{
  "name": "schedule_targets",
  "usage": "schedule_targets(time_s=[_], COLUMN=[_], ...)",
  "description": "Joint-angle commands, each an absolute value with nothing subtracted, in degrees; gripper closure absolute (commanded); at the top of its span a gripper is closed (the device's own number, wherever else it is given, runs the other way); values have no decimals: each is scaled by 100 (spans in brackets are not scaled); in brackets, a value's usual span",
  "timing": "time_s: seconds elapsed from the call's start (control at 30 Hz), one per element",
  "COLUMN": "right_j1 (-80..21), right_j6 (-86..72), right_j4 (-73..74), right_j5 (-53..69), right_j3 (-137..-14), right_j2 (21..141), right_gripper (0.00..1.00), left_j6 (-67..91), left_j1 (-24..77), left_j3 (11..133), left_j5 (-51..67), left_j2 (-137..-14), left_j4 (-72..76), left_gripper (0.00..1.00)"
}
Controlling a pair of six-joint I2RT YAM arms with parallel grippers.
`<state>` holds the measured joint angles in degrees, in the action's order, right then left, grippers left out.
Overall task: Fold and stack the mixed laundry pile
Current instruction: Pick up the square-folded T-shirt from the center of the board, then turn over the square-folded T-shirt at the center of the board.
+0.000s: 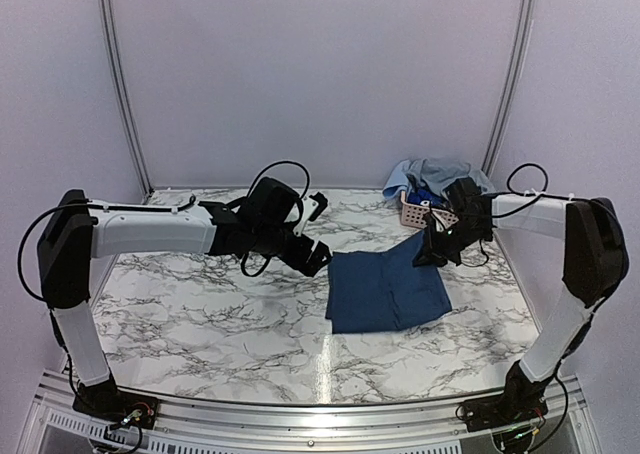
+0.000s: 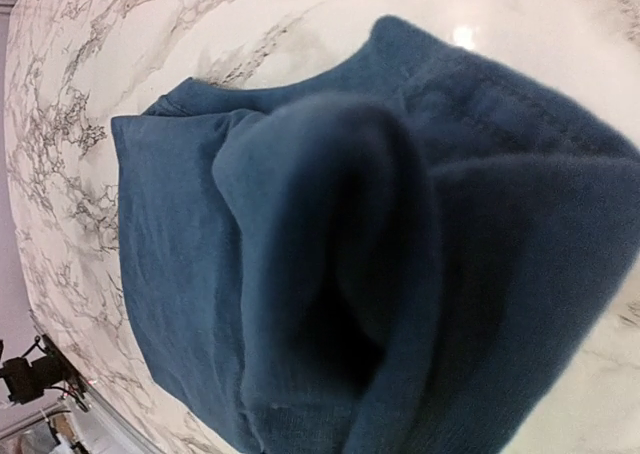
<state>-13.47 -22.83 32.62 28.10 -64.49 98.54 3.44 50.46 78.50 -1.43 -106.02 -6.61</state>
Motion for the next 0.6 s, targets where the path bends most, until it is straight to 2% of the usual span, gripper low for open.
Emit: schedule_targets(time_s=[0.0,0.2,0.57], right_j1=[-1217,-1201,-1185], right_j6=[-1445,-1268,-1209], right_j4=[4622,5126,5808], right_j5=[1659,457,-1079], right_j3=[-7037,-7503,-8429], right_j2=[9385,8882,8681], right_gripper=[100,100,100], left_j6=[500,424,407], left_j1=[4920,4776,4506], left_j3=[7707,7954,7860], left_j5=[-436,-413,-372], left_j2=[-10361,-10412,-10222], left_j4=[-1027,-1438,-1723], left_gripper=[1,1,1])
